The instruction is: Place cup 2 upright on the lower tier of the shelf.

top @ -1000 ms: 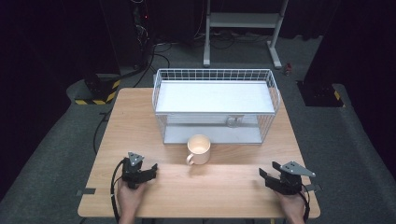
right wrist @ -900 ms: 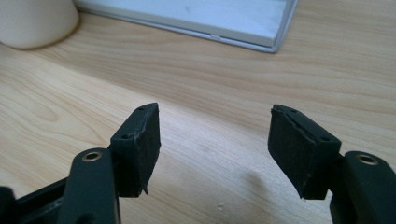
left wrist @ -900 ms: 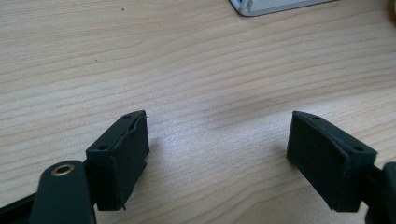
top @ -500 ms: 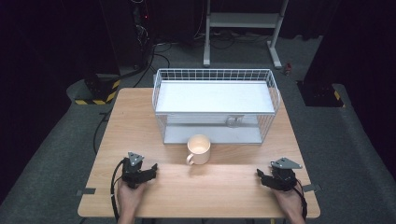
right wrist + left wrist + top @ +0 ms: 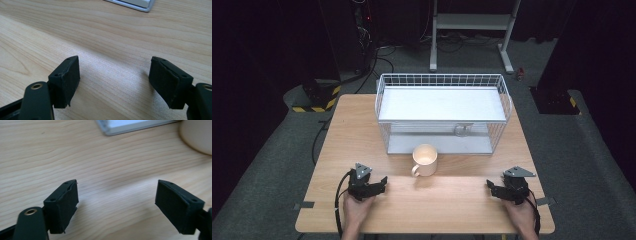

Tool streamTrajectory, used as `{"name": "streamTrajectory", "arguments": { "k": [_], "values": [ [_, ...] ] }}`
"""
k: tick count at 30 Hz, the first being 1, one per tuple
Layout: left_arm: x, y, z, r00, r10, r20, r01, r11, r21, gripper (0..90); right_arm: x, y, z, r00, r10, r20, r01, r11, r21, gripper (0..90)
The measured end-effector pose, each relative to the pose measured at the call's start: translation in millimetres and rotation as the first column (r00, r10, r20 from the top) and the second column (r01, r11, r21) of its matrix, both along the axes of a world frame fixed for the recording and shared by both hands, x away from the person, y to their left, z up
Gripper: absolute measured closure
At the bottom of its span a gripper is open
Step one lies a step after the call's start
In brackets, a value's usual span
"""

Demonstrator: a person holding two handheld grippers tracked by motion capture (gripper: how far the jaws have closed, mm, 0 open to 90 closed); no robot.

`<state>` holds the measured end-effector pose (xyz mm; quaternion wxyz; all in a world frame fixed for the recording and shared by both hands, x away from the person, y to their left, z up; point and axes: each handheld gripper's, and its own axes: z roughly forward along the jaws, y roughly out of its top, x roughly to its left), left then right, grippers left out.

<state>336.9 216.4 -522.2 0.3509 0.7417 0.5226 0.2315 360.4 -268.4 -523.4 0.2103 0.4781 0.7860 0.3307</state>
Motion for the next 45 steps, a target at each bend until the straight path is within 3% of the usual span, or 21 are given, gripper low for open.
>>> {"name": "streamTrajectory", "arguments": {
  "k": [8, 15, 25, 36, 45],
  "values": [
    [-5.8, -16.9, -0.2, 0.9959, -0.087, -0.024, 0.087, 0.9961, -0.014, 14.2, -0.3, 0.3, 0.0, 1.0000, -0.004, 0.000, 0.004, 1.0000, 0.000, 25.1],
    [-11.6, -29.1, 3.4, 0.9921, -0.125, -0.006, 0.125, 0.9913, -0.043, 14.0, -0.3, 0.3, 0.0, 1.0000, -0.004, -0.001, 0.004, 1.0000, 0.000, 25.1],
    [-9.1, -53.2, 6.3, 0.9844, -0.176, 0.010, 0.176, 0.9840, -0.029, 13.1, -0.4, 0.5, 0.0, 1.0000, -0.005, -0.002, 0.005, 1.0000, 0.001, 25.1],
    [-2.4, -77.4, 13.5, 0.9755, -0.218, 0.032, 0.219, 0.9755, -0.024, 13.2, -0.5, 0.5, 0.0, 1.0000, -0.006, -0.001, 0.006, 1.0000, 0.001, 25.1],
    [12.6, -93.0, 16.4, 0.9779, -0.205, 0.038, 0.207, 0.9777, -0.038, 13.2, -0.6, 0.6, 0.0, 1.0000, -0.007, -0.001, 0.007, 1.0000, 0.001, 25.1]
  ]
}}
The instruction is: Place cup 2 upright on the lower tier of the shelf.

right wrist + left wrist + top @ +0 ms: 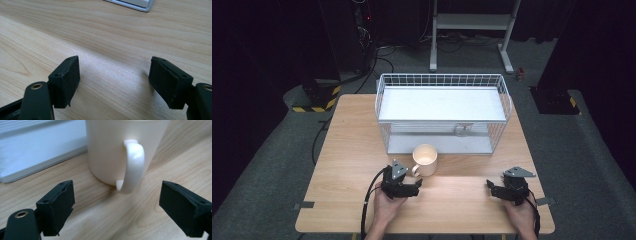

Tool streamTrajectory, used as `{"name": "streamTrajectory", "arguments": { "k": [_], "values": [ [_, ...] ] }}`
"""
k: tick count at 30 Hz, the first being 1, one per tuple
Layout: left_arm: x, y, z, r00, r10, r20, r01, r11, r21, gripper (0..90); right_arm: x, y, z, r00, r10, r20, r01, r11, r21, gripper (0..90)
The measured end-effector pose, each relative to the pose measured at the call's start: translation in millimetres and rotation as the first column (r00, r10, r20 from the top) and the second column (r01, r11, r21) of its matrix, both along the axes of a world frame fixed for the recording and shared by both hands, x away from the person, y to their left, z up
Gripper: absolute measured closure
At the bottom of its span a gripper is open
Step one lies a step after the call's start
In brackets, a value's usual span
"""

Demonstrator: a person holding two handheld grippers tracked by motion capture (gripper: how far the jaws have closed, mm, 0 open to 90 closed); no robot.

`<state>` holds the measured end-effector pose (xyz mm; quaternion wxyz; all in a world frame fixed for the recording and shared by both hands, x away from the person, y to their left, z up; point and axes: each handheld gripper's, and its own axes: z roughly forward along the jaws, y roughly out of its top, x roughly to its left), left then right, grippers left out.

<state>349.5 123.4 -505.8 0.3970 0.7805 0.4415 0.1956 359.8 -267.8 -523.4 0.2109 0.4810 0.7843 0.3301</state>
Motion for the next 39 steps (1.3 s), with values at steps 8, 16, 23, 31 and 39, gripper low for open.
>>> {"name": "streamTrajectory", "arguments": {
  "k": [8, 16, 23, 31, 39],
  "values": [
    [7.8, -8.8, 2.0, 1.0000, -0.002, 0.005, 0.002, 0.9999, 0.012, 13.8, 0.0, 0.0, 0.0, 1.0000, 0.000, 0.000, 0.000, 1.0000, 0.000, 25.1],
    [17.9, -19.9, 3.5, 0.9996, 0.003, 0.029, -0.004, 0.9995, 0.031, 9.3, -0.1, 0.0, 0.0, 1.0000, 0.000, 0.000, 0.000, 1.0000, 0.000, 25.1],
    [24.7, -27.4, 4.9, 0.9997, 0.003, 0.024, -0.004, 0.9998, 0.018, 7.5, 0.0, 0.0, 0.0, 1.0000, 0.000, 0.000, 0.000, 1.0000, -0.001, 25.1],
    [33.6, -33.8, 1.0, 0.9995, 0.025, 0.021, -0.025, 0.9997, 0.001, 6.5, 0.0, 0.0, 0.0, 1.0000, 0.000, 0.000, 0.000, 1.0000, -0.001, 25.1],
    [38.2, -39.2, -3.7, 0.9989, 0.036, 0.031, -0.036, 0.9993, 0.001, 7.8, 0.0, 0.0, 0.0, 1.0000, 0.000, 0.000, 0.000, 1.0000, 0.000, 25.1]
  ]
}}
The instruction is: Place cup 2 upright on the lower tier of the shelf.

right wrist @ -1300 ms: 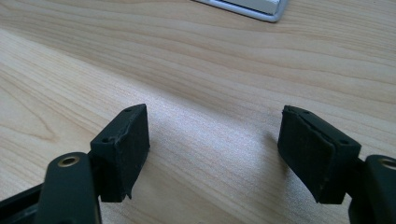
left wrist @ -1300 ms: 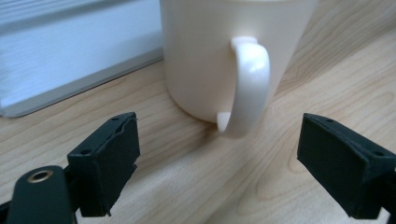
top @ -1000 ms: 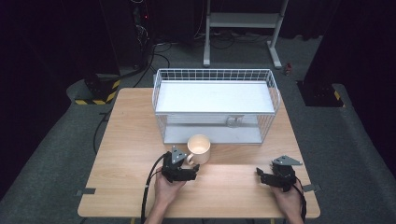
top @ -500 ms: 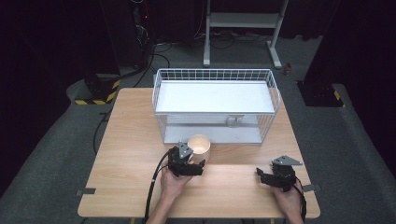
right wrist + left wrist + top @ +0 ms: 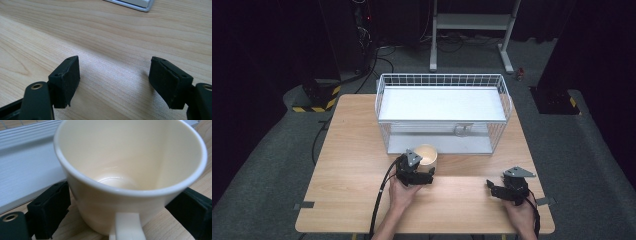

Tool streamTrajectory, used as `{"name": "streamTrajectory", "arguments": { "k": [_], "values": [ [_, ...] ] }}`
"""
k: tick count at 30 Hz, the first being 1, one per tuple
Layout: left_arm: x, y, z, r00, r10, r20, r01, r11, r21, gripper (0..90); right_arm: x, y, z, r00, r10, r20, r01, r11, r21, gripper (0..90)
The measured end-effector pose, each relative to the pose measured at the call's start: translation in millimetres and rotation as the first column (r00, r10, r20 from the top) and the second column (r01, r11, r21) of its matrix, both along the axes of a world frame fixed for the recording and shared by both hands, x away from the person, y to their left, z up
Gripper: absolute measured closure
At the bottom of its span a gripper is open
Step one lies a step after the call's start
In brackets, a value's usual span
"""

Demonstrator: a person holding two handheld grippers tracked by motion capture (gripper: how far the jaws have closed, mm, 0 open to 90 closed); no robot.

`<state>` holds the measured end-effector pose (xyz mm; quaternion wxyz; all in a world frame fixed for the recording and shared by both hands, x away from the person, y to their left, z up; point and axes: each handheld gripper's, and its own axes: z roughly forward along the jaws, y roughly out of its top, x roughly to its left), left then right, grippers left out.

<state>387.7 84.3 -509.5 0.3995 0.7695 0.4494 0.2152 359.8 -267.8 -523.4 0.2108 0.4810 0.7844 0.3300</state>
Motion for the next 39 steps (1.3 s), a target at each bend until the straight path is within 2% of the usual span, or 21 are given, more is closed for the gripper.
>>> {"name": "streamTrajectory", "arguments": {
  "k": [18, 39],
  "values": [
    [6.4, -4.6, -5.0, 0.9993, 0.027, 0.024, -0.027, 0.9994, -0.022, 8.0, 0.0, 0.0, 0.0, 1.0000, 0.000, 0.000, 0.000, 1.0000, 0.000, 25.1],
    [5.3, -5.5, -4.2, 0.9988, 0.032, 0.037, -0.032, 0.9995, 0.003, 8.7, 0.0, 0.0, 0.0, 1.0000, 0.000, 0.000, 0.000, 1.0000, 0.000, 25.1]
  ]
}}
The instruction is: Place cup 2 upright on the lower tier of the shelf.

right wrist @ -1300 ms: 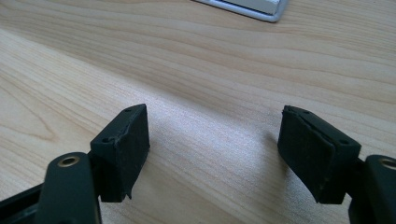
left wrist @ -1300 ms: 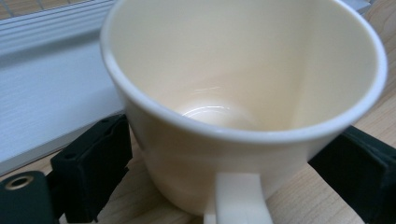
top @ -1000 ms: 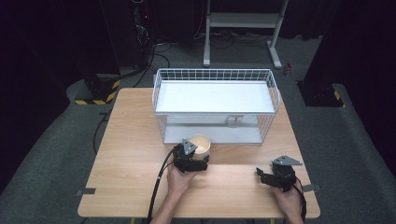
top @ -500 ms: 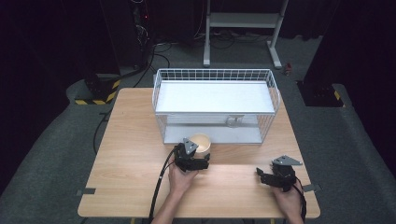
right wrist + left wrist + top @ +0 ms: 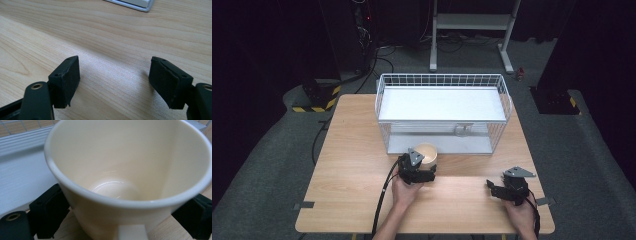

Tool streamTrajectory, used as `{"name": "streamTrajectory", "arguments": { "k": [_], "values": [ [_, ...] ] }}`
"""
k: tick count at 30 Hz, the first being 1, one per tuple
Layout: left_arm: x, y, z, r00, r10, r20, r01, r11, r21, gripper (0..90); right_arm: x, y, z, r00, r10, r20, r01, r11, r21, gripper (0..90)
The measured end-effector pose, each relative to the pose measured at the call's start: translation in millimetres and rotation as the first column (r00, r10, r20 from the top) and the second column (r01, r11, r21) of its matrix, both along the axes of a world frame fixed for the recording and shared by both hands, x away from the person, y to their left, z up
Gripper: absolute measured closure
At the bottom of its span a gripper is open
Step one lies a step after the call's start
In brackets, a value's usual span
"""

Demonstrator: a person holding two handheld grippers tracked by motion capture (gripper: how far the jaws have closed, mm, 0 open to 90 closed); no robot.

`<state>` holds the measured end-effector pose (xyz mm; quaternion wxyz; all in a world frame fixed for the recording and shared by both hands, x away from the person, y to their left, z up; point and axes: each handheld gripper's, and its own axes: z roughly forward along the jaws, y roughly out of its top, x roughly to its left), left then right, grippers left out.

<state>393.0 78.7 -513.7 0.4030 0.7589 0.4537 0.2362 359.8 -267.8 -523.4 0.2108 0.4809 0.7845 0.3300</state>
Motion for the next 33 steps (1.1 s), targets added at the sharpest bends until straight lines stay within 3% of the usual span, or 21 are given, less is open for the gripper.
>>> {"name": "streamTrajectory", "arguments": {
  "k": [15, 20, 25, 28, 33],
  "values": [
    [-3.1, 0.4, 1.7, 0.9996, -0.017, 0.022, 0.016, 0.9993, 0.033, 8.8, 0.0, 0.0, 0.0, 1.0000, 0.000, 0.000, 0.000, 1.0000, 0.000, 25.1],
    [-3.8, 0.8, 3.6, 0.9992, -0.016, 0.036, 0.015, 0.9998, 0.010, 8.8, 0.0, 0.0, 0.0, 1.0000, 0.000, 0.000, 0.000, 1.0000, 0.000, 25.1],
    [-4.2, 1.4, 3.6, 0.9993, -0.021, 0.032, 0.021, 0.9996, 0.021, 8.8, 0.0, 0.0, 0.0, 1.0000, 0.000, 0.000, 0.000, 1.0000, 0.000, 25.1],
    [-5.3, 1.8, 5.4, 0.9986, -0.022, 0.049, 0.021, 0.9995, 0.022, 8.8, 0.0, 0.0, -0.1, 1.0000, 0.000, 0.000, 0.000, 1.0000, 0.000, 25.1],
    [-5.7, 2.7, 7.5, 0.9982, -0.016, 0.058, 0.016, 0.9999, 0.001, 8.8, 0.1, 0.0, -0.1, 1.0000, 0.000, 0.000, 0.000, 1.0000, 0.000, 25.1]
  ]
}}
